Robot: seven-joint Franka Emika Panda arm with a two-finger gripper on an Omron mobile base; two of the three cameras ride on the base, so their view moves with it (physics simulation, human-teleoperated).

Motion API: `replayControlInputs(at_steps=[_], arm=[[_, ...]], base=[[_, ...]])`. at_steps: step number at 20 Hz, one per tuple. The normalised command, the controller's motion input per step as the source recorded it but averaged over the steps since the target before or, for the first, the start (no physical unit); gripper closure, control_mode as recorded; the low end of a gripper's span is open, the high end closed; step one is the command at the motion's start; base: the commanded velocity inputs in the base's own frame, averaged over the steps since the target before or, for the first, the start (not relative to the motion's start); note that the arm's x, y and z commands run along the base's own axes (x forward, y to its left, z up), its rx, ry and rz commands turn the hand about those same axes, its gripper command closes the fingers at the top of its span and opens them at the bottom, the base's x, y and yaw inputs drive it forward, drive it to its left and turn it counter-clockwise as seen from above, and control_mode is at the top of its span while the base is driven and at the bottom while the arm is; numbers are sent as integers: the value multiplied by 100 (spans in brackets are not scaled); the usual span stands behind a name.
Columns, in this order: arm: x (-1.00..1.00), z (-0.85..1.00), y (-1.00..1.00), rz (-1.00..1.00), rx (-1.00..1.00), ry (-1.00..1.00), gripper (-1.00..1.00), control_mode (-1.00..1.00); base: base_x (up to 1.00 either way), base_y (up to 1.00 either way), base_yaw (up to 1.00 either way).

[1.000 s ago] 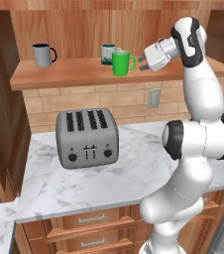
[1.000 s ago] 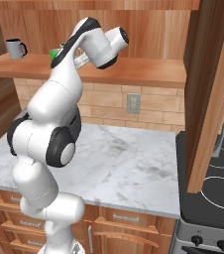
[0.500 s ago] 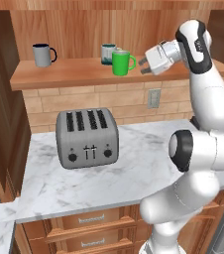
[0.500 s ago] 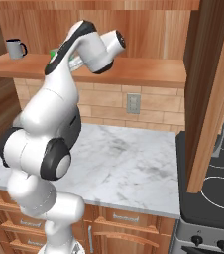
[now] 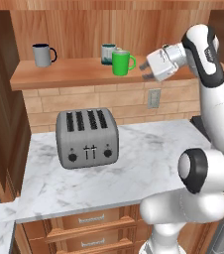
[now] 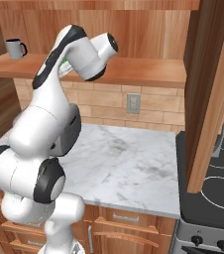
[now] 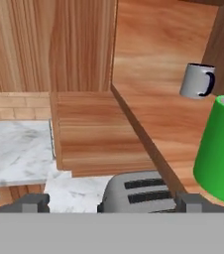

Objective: Pick the mug on the counter and place it in the cabinet with the handle facing the right, like the mugs already inside.

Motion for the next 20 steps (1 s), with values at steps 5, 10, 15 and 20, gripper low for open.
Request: replayControlInputs(at_steps=[5, 10, 15, 20], arm=[[-67, -5, 15, 0, 0, 0, -100, -100], [-75, -16, 12, 0, 0, 0, -100, -100], [-70, -16, 10, 0, 0, 0, -100, -100], [-69, -10, 10, -2, -1, 0, -100, -100]], base=[[0, 0, 0], [0, 0, 0], [0, 0, 0], [0, 0, 0]])
